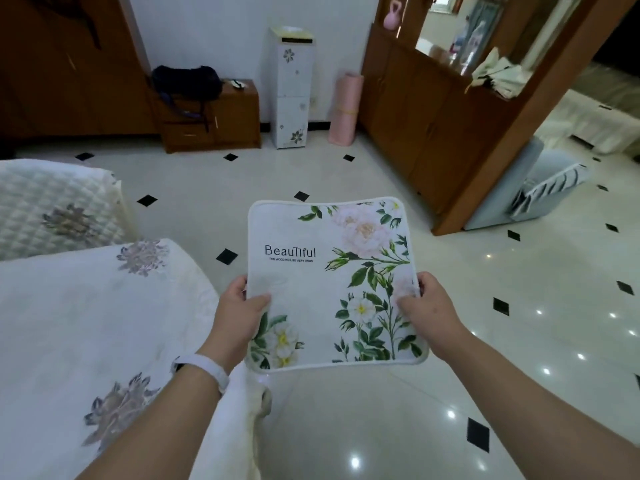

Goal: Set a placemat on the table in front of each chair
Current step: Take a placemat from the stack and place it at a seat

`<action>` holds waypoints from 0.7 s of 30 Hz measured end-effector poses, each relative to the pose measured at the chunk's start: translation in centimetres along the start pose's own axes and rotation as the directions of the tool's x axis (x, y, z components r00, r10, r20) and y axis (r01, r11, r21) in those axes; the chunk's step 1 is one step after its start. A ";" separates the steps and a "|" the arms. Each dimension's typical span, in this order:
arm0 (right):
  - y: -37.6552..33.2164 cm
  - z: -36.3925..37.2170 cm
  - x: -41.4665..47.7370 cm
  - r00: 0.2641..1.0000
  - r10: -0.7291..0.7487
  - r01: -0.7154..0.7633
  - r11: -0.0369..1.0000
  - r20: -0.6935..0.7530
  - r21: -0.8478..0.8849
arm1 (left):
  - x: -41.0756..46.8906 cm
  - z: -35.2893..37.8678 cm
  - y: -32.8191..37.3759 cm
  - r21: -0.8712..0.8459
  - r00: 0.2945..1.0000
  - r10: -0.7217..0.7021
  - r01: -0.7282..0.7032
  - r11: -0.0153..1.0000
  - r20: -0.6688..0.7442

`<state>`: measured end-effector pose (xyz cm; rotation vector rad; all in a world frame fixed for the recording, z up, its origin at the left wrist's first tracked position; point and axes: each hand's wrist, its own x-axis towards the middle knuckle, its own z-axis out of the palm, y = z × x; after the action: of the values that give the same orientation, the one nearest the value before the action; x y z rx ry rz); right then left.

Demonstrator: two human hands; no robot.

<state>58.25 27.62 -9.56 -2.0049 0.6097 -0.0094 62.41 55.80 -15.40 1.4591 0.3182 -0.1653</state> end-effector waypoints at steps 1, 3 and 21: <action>-0.6 0.0 1.0 1.000 0.002 -0.002 1.000 0.005 0.003 | 1.0 0.3 0.4 -0.007 1.000 -0.001 0.001 1.000 0.003; -1.5 0.1 3.0 1.000 -0.004 0.005 1.000 0.010 -0.014 | 3.0 0.8 1.1 -0.018 1.000 -0.003 0.004 1.000 0.004; -8.0 4.0 28.4 0.974 -0.064 0.055 0.997 0.219 0.044 | 20.4 8.2 7.4 -0.042 0.968 0.001 -0.012 0.999 -0.251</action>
<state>87.38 21.96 -11.93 -1.9535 0.4045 0.1618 84.85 50.15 -14.08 1.4399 0.5197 0.0326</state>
